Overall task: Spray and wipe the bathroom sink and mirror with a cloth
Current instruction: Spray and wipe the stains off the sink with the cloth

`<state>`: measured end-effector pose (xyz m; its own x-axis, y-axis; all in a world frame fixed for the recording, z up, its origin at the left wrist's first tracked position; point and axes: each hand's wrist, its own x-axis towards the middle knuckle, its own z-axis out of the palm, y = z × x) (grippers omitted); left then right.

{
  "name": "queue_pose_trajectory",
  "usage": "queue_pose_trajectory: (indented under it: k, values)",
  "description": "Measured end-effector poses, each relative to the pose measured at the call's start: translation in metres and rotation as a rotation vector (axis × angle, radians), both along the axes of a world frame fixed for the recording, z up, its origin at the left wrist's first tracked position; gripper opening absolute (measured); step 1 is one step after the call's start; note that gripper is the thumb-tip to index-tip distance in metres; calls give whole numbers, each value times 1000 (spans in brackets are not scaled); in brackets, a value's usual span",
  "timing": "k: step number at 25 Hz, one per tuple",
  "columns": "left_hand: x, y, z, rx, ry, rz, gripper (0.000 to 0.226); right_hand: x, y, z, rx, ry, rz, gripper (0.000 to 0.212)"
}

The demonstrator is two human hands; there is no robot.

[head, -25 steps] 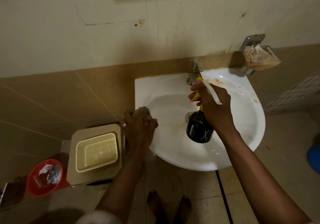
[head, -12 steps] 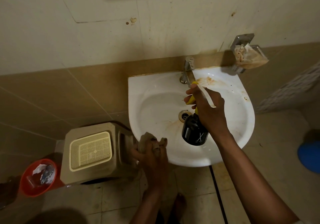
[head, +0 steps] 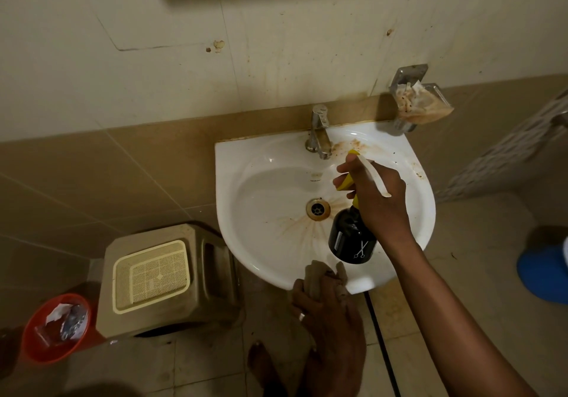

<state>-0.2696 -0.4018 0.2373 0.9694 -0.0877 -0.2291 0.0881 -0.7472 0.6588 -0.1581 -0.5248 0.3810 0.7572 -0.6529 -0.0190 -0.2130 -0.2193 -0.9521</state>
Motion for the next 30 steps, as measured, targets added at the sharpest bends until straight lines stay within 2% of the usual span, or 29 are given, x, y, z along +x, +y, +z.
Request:
queue_pose_trajectory:
  k: [3, 6, 9, 11, 14, 15, 18, 21, 23, 27, 30]
  values:
    - [-21, -13, 15, -98, 50, -111, 64, -2, 1, 3, 43, -18, -16, 38]
    - [-24, -21, 38, -247, 186, -181, 34, -2, 1, 7, 48, -42, -24, 37]
    - [4, 1, 49, -405, 88, -150, 18, -1, -3, 15, 52, -69, -34, 39]
    - [38, 22, 58, -311, -39, -150, 15, 1, -6, 20, 61, -103, -42, 41]
    - [103, 66, 33, 48, -456, -149, 26, 5, -7, 21, 68, -100, -39, 41]
    - [124, 82, 22, 170, -473, -161, 30, 6, -5, 19, 79, -75, -32, 39]
    - [158, 112, -9, 438, -336, -168, 46, 10, 5, 5, 114, 54, 56, 34]
    - [184, 108, -11, 393, -318, -82, 42, 9, 19, -9, 100, 117, 154, 32]
    - [213, 104, -6, 377, -332, -72, 50, 8, 25, -12, 112, 104, 160, 31]
    - [265, 111, -10, 338, -389, -196, 47, 7, 22, -10, 146, 94, 150, 32]
    - [297, 113, -12, 202, -320, -268, 58, 3, 17, -9, 151, 101, 154, 32]
